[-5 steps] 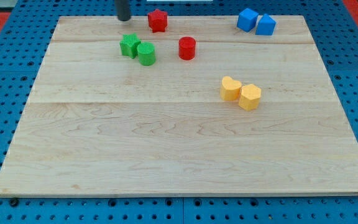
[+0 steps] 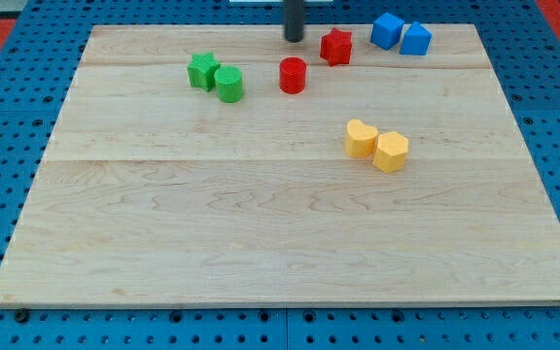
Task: Move the red star to the top right of the red circle
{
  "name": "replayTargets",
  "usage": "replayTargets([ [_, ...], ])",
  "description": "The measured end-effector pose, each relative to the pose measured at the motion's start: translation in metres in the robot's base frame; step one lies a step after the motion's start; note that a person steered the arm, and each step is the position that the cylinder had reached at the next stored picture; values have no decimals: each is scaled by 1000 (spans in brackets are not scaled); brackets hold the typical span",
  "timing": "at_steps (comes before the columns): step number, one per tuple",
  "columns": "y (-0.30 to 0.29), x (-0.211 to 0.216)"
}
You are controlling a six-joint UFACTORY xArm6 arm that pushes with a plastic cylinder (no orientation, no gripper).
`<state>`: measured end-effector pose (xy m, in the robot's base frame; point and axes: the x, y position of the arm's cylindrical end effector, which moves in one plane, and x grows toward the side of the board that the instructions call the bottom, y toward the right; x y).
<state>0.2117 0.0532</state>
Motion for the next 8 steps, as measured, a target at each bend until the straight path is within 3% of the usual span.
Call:
replayTargets([
  [1, 13, 0],
  [2, 43, 30],
  [3, 14, 64],
  [5, 11, 28],
  [6, 63, 23],
  [7, 103, 60],
  [8, 80, 75],
])
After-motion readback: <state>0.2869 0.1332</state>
